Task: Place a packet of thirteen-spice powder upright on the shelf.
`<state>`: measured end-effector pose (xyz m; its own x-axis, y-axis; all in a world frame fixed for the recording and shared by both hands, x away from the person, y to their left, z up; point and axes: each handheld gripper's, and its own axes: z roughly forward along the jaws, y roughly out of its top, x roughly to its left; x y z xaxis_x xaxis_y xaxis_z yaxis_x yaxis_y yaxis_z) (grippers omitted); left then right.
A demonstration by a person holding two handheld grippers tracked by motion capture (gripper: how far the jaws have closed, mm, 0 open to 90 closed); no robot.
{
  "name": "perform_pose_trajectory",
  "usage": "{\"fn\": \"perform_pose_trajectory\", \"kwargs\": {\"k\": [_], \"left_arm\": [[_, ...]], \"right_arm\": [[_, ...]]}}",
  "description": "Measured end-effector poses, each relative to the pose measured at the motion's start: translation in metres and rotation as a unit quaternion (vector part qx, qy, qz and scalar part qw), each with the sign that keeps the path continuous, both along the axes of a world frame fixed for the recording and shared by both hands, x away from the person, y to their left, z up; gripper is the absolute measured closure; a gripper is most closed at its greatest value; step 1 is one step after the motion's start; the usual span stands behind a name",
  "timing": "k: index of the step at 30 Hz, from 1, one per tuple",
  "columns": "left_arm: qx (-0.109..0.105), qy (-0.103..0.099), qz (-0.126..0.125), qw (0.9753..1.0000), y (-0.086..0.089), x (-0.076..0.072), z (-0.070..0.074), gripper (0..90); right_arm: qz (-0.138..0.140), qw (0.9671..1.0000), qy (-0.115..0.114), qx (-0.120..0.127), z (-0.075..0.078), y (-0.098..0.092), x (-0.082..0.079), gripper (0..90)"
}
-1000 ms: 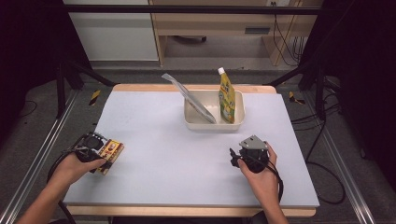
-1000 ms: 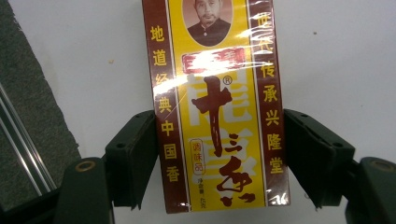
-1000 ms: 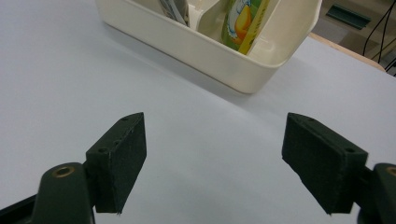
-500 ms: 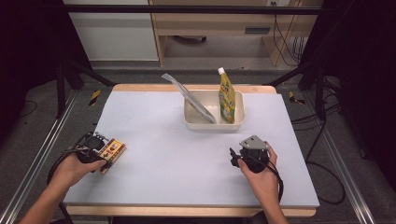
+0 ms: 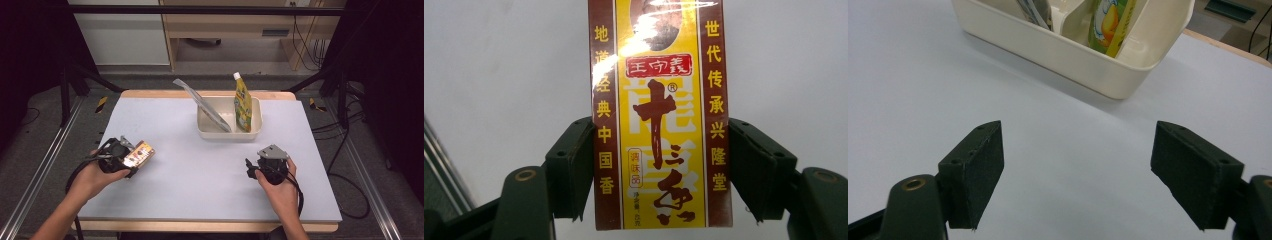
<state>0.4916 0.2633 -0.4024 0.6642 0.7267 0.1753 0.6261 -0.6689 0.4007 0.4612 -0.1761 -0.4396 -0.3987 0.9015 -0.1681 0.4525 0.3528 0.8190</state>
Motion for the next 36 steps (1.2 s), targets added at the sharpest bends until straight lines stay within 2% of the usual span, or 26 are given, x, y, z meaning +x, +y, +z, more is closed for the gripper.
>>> {"fn": "perform_pose_trajectory", "kwargs": {"k": [5,6,8,16,21,24,26,29,30,32,36], "left_arm": [[-0.001,-0.016,-0.046,0.9988,-0.036,-0.003,0.005,32.2],[-0.003,-0.018,-0.061,0.9980,-0.050,-0.004,0.005,32.2],[-0.002,-0.020,-0.068,0.9975,-0.056,-0.005,0.005,32.2],[0.011,-0.039,-0.121,0.9918,-0.102,-0.005,0.008,32.2],[0.012,-0.052,-0.152,0.9870,-0.131,-0.006,0.006,32.2],[0.013,-0.059,-0.165,0.9844,-0.144,-0.007,0.002,32.2],[0.020,-0.070,-0.175,0.9818,-0.152,-0.009,-0.001,32.2],[0.012,-0.082,-0.182,0.9797,-0.160,-0.011,-0.004,32.2],[0.010,-0.087,-0.185,0.9788,-0.163,-0.012,-0.005,32.2],[0.007,-0.104,-0.191,0.9761,-0.168,-0.014,-0.006,32.2],[-0.011,-0.142,-0.198,0.9699,-0.176,-0.020,-0.008,32.2]], "right_arm": [[-0.001,0.9999,0.007,0.013,0.001,0.000,0.000,19.9],[0.006,0.9998,0.011,0.017,0.001,0.001,0.000,18.1],[0.010,0.9997,0.012,0.021,0.001,0.001,0.000,18.0],[0.031,0.9986,0.019,0.038,0.006,0.007,-0.002,21.0],[0.043,0.9978,0.020,0.046,0.007,0.006,-0.003,23.4],[0.046,0.9970,0.020,0.059,0.009,0.007,-0.003,25.2],[0.051,0.9962,0.021,0.067,0.010,0.007,-0.003,26.8],[0.061,0.9940,0.026,0.087,0.012,0.008,-0.003,28.9],[0.069,0.9922,0.029,0.100,0.015,0.009,-0.003,29.5],[0.074,0.9914,0.029,0.104,0.016,0.009,-0.003,30.0],[0.089,0.9863,0.036,0.134,0.023,0.011,-0.003,30.9]]}}
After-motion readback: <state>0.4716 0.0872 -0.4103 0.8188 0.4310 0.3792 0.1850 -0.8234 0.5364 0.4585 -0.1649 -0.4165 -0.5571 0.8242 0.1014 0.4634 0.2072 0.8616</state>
